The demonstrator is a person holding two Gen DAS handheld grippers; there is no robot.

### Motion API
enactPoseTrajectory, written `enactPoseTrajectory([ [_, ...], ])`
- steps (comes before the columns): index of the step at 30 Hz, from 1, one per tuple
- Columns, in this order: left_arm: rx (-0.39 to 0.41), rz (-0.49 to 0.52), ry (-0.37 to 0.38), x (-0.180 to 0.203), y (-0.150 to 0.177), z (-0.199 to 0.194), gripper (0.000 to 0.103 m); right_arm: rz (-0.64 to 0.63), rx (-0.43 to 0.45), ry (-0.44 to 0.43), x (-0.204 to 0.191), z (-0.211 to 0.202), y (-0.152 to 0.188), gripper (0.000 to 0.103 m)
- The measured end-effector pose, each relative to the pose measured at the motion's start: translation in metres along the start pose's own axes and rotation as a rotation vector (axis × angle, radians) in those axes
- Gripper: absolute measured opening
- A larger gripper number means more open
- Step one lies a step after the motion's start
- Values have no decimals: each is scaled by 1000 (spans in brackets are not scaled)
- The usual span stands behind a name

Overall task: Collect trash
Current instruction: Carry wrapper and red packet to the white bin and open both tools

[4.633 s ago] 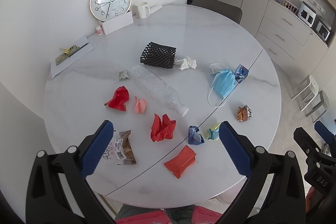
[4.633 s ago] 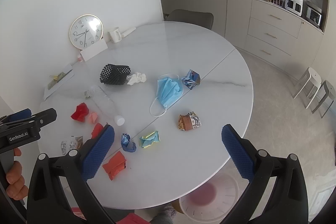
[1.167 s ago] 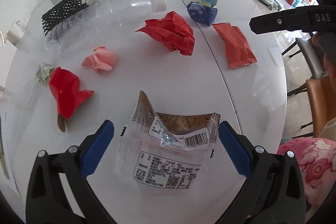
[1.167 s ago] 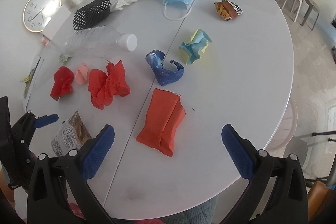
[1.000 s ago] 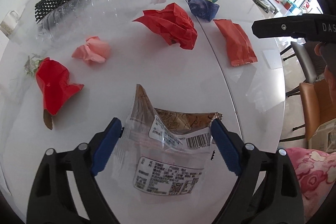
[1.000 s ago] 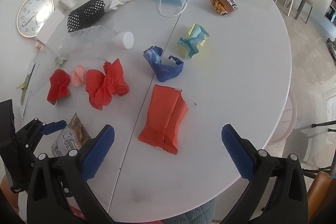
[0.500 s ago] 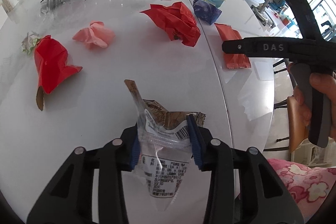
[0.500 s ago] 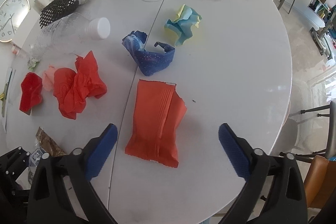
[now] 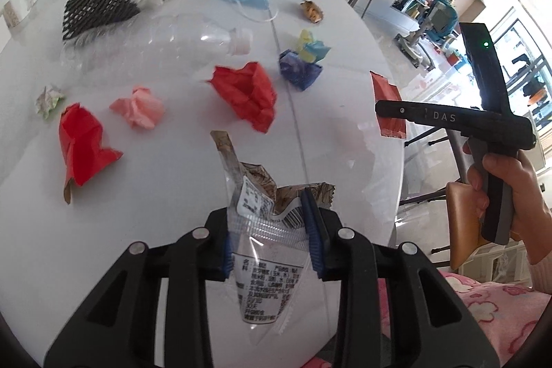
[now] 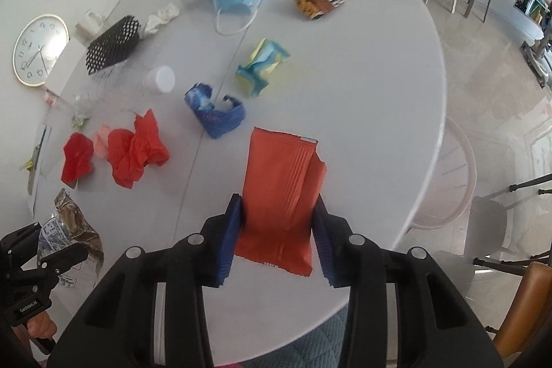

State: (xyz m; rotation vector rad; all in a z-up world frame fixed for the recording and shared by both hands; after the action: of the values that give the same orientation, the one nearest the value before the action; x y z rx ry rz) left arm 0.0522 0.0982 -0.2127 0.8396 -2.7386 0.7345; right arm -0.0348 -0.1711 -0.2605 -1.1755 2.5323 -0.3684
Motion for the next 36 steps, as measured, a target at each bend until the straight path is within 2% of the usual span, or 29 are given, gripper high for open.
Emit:
enactPoseTrajectory([
  [7,23,149,110,111,-67,26,34,70,46,103,118,-30,-29,41],
  [13,-51,197,181,203,-131,111,35,104,30,145,216,-35,-46,42],
  [17,-115,218,191,254,-163,181,36,110,-13,150,270,-28,-53,42],
  [20,-157,197,204,274,-177,227,38,102,-36,149,302,-19,-59,42],
  [21,-171,190,198,280,-182,244,43,96,-45,141,310,-15,-60,42],
  [25,-210,173,190,290,-190,279,45,53,-85,109,330,5,-65,42],
  [30,-219,146,173,289,-197,287,63,24,-110,46,335,26,-72,42],
  [36,-223,87,171,276,-200,273,69,-17,-141,-10,329,42,-80,42],
])
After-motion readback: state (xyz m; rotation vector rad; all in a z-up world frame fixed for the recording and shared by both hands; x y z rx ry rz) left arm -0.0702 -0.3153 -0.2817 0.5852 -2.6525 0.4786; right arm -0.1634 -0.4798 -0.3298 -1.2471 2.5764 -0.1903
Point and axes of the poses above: each gripper's, at about its wrist camera, not at the fingertips, and z roughly the way its jaws point, x to its right, y to its underside, the point moved 4 cm from there along z, roughly the way its jaws point, and after that the axes turned 2 degrees about y, right-handed, at the moved point
